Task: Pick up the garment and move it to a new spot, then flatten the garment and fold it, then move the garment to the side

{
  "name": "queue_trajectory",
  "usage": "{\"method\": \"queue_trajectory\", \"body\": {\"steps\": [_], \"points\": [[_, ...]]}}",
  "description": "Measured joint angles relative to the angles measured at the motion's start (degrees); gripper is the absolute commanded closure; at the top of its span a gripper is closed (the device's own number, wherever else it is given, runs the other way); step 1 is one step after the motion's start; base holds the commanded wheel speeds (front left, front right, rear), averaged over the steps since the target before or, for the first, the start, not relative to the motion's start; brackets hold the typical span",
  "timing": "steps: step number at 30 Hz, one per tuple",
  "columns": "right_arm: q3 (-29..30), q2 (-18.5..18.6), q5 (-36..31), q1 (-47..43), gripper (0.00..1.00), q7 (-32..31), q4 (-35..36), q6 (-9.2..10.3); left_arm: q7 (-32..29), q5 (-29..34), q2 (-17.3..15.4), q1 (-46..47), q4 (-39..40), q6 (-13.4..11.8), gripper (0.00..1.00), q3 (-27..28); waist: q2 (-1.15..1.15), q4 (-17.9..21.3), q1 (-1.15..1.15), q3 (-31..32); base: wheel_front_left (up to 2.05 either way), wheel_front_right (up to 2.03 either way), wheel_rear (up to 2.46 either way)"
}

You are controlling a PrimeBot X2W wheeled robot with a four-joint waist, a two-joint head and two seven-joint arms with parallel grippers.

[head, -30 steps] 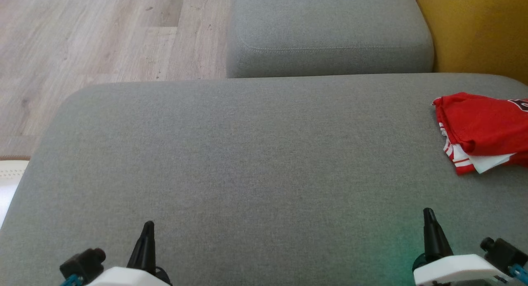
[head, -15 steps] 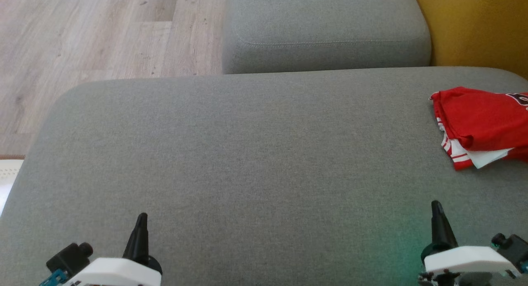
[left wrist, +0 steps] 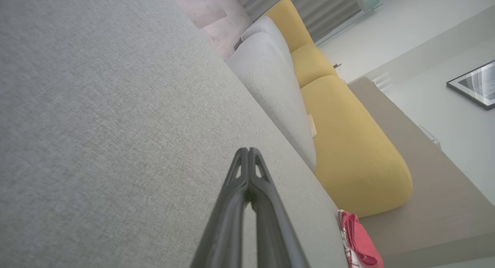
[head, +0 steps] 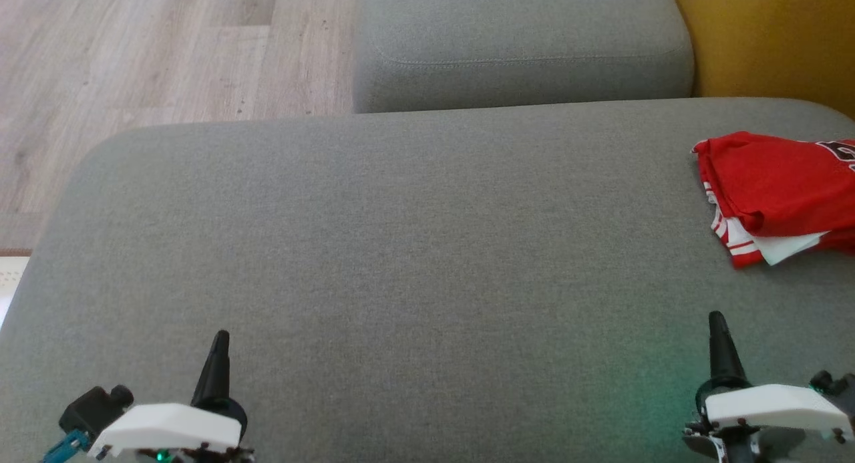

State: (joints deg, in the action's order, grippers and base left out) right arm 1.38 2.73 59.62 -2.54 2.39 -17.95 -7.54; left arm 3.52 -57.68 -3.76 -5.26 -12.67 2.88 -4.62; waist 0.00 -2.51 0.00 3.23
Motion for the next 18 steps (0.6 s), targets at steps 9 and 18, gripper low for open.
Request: {"method": "queue_trajectory", "body": {"steps": [9, 18], "points": [[1.07, 0.0, 5.77, 1.03, 1.0, -1.49, 0.22, 0.0, -1.38, -6.38, 0.01, 1.34, -0.55, 0.66, 1.0, 1.43, 0.0, 0.45, 0.0, -0.61, 0.0, 0.0, 0.0], [2.03, 0.0, 10.94, 1.59, 1.0, -2.89, 0.52, 0.0, -2.55, -12.14, 0.01, 2.56, -0.86, 1.22, 1.0, 2.15, 0.0, 0.85, 0.0, -1.16, 0.0, 0.0, 0.0]]}}
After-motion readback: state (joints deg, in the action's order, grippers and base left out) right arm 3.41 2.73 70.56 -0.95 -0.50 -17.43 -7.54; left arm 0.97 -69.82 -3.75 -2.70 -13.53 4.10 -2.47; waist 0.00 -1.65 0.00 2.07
